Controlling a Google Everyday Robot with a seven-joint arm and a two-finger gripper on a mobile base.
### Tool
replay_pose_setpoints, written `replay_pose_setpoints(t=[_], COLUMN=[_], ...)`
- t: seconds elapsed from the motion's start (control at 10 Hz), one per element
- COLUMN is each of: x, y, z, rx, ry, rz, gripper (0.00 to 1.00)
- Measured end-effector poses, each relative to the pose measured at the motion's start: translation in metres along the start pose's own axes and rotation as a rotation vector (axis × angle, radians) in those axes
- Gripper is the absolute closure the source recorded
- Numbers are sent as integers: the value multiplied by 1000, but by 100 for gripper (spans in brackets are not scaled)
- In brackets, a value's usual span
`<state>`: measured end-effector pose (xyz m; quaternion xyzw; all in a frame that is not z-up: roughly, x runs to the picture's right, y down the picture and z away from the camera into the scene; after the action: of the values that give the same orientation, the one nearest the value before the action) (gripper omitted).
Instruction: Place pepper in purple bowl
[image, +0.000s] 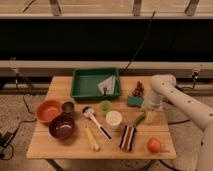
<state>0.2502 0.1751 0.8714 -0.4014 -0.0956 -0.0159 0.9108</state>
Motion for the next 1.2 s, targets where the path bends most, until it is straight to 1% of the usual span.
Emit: replay_pose_setpoints(t=[0.1,0.4,0.5,0.7,0.9,1.0,1.1,1.2], x=[-1,-1,-1,-4,-12,-16,-25,-34], y=[2,4,5,3,-1,-3,-7,-9], z=[1,-2,-9,-31,-64,-76,-97,-112], rx=[-3,5,15,45,90,106,133,152], ry=[3,8,11,21,34,37,42,44], rz=[1,7,14,25,26,22,12,0], gripper=[69,93,96,96,96,96,96,96])
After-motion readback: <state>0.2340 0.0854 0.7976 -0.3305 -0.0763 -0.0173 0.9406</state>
